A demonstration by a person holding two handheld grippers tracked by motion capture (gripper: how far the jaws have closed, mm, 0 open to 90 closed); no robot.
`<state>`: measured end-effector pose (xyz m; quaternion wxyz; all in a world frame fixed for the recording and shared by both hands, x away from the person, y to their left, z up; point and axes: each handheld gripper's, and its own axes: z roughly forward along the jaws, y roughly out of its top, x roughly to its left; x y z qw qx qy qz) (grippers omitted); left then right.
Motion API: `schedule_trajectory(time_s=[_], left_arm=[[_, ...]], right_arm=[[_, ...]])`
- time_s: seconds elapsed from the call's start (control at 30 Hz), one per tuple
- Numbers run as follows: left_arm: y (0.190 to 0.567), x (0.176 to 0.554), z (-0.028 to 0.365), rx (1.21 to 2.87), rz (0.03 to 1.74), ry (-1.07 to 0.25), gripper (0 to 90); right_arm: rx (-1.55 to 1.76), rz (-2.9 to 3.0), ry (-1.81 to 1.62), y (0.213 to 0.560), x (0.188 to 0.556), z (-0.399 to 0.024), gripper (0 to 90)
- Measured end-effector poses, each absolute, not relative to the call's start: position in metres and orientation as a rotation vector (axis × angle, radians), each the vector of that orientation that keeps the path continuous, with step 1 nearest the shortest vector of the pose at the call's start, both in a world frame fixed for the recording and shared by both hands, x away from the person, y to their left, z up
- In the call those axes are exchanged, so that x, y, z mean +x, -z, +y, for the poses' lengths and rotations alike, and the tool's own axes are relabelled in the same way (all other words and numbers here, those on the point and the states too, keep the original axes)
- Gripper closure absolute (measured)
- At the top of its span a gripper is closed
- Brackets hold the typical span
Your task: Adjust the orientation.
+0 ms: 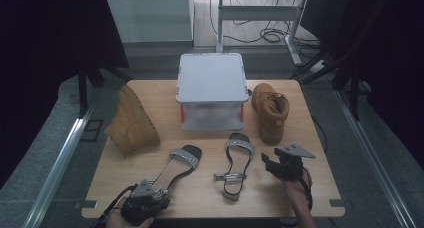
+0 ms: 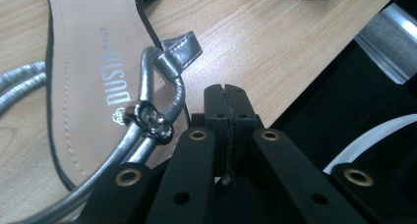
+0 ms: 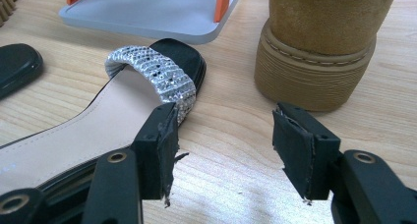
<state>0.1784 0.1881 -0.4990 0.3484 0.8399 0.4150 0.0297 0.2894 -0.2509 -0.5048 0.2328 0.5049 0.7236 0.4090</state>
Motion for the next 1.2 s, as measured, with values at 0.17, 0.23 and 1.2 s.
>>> schedule_trajectory(time_s=[0.17,0.23,1.2], left_arm=[[0.502,0.181,0.189,2.198,1.100,-0.121,90.0],[0.502,0.182,0.190,2.196,1.101,-0.120,90.0],[0.461,0.199,0.192,2.113,1.043,-0.203,87.3]], right_arm=[[1.388,1.988,-1.121,0.506,0.290,-0.252,43.6],[1.389,1.988,-1.122,0.506,0.290,-0.252,43.6],[1.385,1.994,-1.131,0.505,0.292,-0.249,43.7]])
